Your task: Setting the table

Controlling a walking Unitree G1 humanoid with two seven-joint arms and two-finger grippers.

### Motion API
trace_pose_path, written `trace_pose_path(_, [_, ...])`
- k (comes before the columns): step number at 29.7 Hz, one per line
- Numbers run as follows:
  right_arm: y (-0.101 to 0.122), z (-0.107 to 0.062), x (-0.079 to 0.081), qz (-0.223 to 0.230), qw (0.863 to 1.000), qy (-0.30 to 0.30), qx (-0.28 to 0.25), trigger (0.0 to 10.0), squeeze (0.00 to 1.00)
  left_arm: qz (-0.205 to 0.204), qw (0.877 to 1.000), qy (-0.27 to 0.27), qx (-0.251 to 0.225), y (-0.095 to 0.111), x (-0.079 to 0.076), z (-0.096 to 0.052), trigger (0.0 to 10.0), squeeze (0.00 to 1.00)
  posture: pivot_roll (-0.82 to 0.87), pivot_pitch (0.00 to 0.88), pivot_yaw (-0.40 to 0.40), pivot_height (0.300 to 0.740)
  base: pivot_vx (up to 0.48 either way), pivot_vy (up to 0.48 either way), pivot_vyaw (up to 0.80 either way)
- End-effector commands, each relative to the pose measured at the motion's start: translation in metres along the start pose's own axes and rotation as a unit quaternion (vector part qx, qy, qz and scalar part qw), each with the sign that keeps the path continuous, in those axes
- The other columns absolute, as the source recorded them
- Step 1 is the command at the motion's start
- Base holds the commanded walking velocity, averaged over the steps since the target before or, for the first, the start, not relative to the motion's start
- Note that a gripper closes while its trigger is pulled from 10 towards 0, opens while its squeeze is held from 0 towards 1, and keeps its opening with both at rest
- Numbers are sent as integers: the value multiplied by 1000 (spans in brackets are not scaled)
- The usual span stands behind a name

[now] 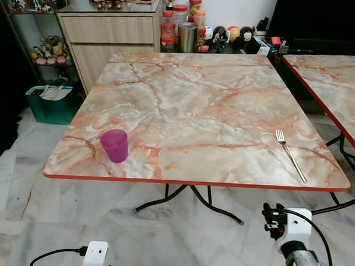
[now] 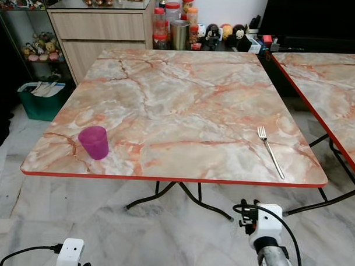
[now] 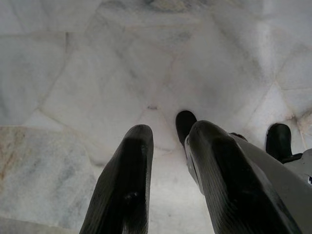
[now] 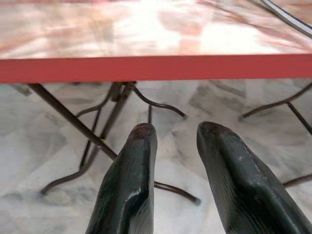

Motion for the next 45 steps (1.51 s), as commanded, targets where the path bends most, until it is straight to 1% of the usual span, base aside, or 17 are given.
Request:
trace_pose_path(1, [4,-2,3,5,1000,6,-3,10000,0,10,1000,-4,9,-3,-1,0,10000,0,-5,0,23,736,0,0,0])
trace_pose_path(5, [9,-6,5,9,1000,9,-13,10000,0,10,1000,-3,10,-3,0,0,10000,0,-5,0,24,736,0,0,0])
trace_pose_path(7, [17,-8,5,11,1000,9,-27,10000,0,10,1000,-3,10,-3,0,0,10000,0,-7,0,25,736,0,0,0])
trace_pose_path(8, [24,-9,6,13,999,8,-41,10000,0,10,1000,-3,10,-3,0,0,10000,0,-8,0,26,736,0,0,0])
trace_pose_path(10, [28,-10,6,15,999,8,-46,10000,0,10,1000,-3,10,-3,0,0,10000,0,-10,0,27,736,0,0,0])
trace_pose_path(13, [38,-12,9,17,998,13,-58,10000,0,11,1000,-4,10,-3,0,0,10000,0,-14,0,28,736,0,0,0])
trace_pose_path(14, [45,-13,12,17,998,16,-66,10000,0,11,1000,-5,9,-2,0,0,10000,0,-13,0,27,736,0,0,0])
trace_pose_path(17, [52,-13,14,17,997,16,-75,10000,0,11,1000,-5,9,-2,0,0,10000,0,-13,0,27,736,0,0,0])
trace_pose_path(20, [65,-6,16,18,996,16,-89,10000,0,12,1000,-6,9,-2,0,0,10000,0,-15,0,29,736,0,0,0])
trace_pose_path(21, [67,-6,16,19,996,15,-90,10000,0,12,1000,-6,9,-2,0,0,10000,0,-15,0,29,736,0,0,0])
trace_pose_path(23, [79,2,14,24,995,7,-100,10000,0,12,1000,-6,9,-2,0,0,10000,0,-15,0,32,736,0,0,0])
trace_pose_path(24, [79,2,14,24,995,7,-100,10000,0,12,1000,-6,9,-2,0,0,10000,0,-15,0,32,736,0,0,0])
trace_pose_path(25, [88,10,13,25,994,4,-104,10000,0,13,1000,-6,9,-2,0,0,10000,0,-19,0,32,736,0,0,0])
trace_pose_path(29, [104,24,15,16,993,12,-113,10000,0,13,1000,-5,8,-1,0,0,10000,0,-22,0,29,736,0,0,0])
trace_pose_path(32, [122,39,16,19,992,7,-127,10000,0,9,1000,-3,6,0,0,0,10000,0,-8,0,21,736,0,0,0])
trace_pose_path(36, [129,46,20,16,992,10,-127,10000,0,2,1000,0,0,2,0,1,10000,0,-12,0,23,736,0,0,0])
trace_pose_path(45, [128,43,11,17,991,-2,-131,10000,0,8,1000,-5,-4,5,-1,1,10000,0,-35,0,44,736,0,0,0])
Point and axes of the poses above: a point about 5 cm out from each wrist's last joint towards the gripper, its own z axis pointing out of the wrist towards the gripper, its own y axis along the axis of the wrist's last joint, x = y × z, the point moved 4 cm from there along z, pointing out of the wrist towards the gripper, and after that the axes turned 14 degrees about z, right-handed, at the moved point
